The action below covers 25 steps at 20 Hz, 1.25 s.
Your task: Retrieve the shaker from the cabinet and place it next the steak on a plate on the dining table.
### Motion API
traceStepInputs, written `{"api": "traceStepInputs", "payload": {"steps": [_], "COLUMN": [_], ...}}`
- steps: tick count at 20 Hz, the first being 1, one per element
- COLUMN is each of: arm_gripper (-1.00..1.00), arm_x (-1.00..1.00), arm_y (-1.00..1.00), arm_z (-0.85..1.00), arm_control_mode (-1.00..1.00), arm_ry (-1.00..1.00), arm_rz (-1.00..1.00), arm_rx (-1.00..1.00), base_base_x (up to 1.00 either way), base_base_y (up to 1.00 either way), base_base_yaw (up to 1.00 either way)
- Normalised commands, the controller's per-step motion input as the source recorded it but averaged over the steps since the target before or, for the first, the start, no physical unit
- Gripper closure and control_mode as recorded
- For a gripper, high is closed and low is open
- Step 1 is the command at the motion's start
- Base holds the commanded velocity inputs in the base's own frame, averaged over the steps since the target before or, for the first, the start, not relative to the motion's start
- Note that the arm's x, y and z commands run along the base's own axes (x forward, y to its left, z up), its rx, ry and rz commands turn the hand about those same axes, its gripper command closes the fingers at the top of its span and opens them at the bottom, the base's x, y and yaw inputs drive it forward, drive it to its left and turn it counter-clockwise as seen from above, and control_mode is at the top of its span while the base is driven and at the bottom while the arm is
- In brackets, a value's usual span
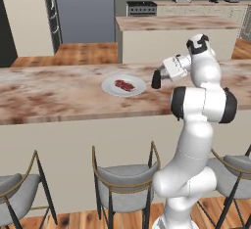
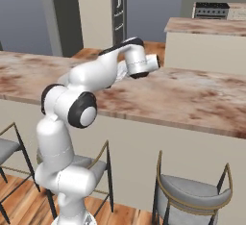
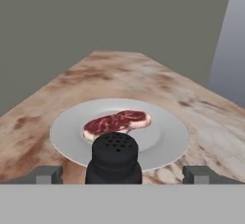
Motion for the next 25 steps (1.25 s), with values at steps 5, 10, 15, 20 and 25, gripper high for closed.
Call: {"api": "traceStepInputs", "payload": {"steps": [5, 10, 15, 20, 25], "arm_gripper": [-1.0, -1.0, -1.0, -1.0, -1.0], "arm_x": [0.01, -0.12, -0.52, -0.98, -1.0], "arm_y": [-0.38, -0.7, -0.49, 0.24, 1.0], "arm_z": [0.0, 0.0, 0.14, 0.37, 0.0], "arm_control_mode": [-1.0, -1.0, -1.0, -1.0, -1.0], "arm_ry": [-0.04, -0.04, -0.08, -0.16, -0.24], "arm_rz": [0.0, 0.0, 0.0, 0.0, 0.0], "arm_rx": [0.03, 0.08, 0.14, 0.06, -0.1], "base_base_x": [0.0, 0.0, 0.0, 0.0, 0.0], "base_base_y": [0.0, 0.0, 0.0, 0.0, 0.0], "base_base_yaw": [0.0, 0.0, 0.0, 0.0, 0.0]}}
